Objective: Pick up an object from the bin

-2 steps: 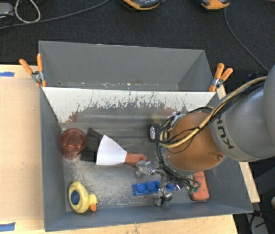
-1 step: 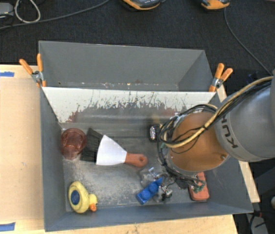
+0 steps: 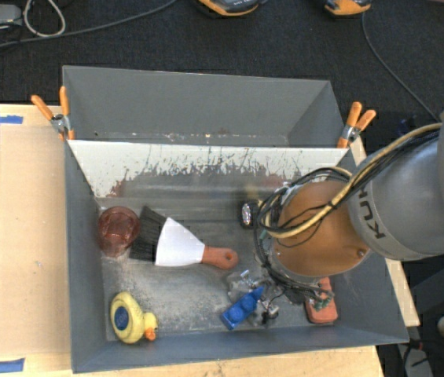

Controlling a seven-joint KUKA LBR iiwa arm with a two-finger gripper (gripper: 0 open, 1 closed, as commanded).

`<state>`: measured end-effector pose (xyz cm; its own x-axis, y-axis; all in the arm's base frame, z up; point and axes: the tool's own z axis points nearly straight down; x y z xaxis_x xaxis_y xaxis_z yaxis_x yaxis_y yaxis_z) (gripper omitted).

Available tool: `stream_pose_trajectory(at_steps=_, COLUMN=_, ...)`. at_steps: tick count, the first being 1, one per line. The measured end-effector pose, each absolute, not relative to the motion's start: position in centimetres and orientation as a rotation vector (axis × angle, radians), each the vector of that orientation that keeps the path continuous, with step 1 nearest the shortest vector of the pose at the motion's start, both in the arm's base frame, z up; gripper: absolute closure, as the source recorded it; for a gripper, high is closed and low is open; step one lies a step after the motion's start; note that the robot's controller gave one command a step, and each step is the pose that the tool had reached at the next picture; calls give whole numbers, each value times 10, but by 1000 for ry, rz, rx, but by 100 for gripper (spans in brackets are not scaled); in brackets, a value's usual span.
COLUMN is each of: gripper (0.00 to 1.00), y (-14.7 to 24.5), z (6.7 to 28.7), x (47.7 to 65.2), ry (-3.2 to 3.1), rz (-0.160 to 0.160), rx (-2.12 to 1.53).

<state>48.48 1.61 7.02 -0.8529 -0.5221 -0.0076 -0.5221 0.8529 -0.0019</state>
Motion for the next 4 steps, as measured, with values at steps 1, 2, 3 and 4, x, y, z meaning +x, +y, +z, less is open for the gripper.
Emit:
stream_pose_trajectory(at_steps=1, gripper=100, y=17, z=85, x=483, ry=3022, rz=3, rx=-850)
stream_pose_trajectory(at_steps=2, gripper=100, y=17, z=100, x=484, ry=3019, rz=2, rx=-847)
stream_pose_trajectory(at_steps=3, gripper=100, y=18, z=123, x=483, ry=3023, rz=4, rx=-844)
stream_pose_trajectory(at_steps=4, gripper=100, y=18, z=132, x=484, ry=3022, rz=4, rx=-841)
